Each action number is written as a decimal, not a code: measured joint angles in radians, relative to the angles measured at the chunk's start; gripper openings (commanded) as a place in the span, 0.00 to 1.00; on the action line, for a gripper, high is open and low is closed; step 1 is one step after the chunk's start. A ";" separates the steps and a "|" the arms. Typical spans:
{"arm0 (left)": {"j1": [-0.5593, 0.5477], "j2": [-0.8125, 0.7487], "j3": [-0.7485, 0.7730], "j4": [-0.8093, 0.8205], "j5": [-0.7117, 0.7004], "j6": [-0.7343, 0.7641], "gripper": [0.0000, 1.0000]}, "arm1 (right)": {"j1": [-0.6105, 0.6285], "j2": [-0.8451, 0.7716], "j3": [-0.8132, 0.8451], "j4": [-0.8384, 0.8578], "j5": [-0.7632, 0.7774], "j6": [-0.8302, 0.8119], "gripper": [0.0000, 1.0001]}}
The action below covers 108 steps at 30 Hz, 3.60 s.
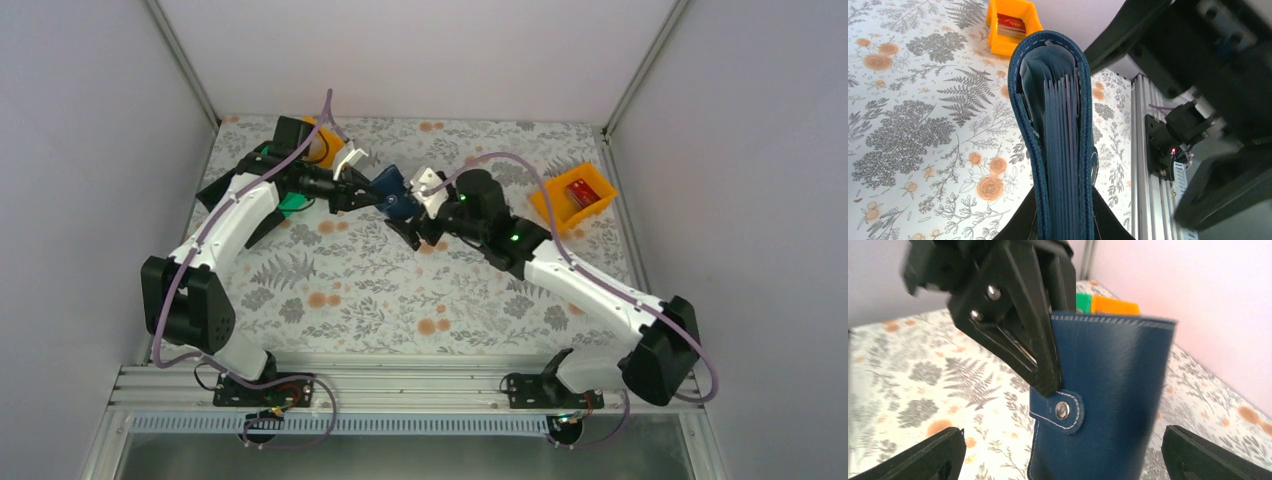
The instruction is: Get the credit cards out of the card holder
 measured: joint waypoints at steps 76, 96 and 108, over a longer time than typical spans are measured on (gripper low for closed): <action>-0.119 -0.077 0.172 -0.371 -0.038 0.319 0.02 | -0.251 0.032 0.174 -0.255 -0.863 -0.005 0.47; -0.117 -0.077 0.130 -0.106 -0.273 0.015 0.02 | -0.109 -0.141 0.021 -0.055 -0.445 0.058 0.47; -0.113 -0.078 0.130 -0.107 -0.244 0.035 0.02 | -0.108 -0.048 0.024 -0.056 -0.332 0.023 0.47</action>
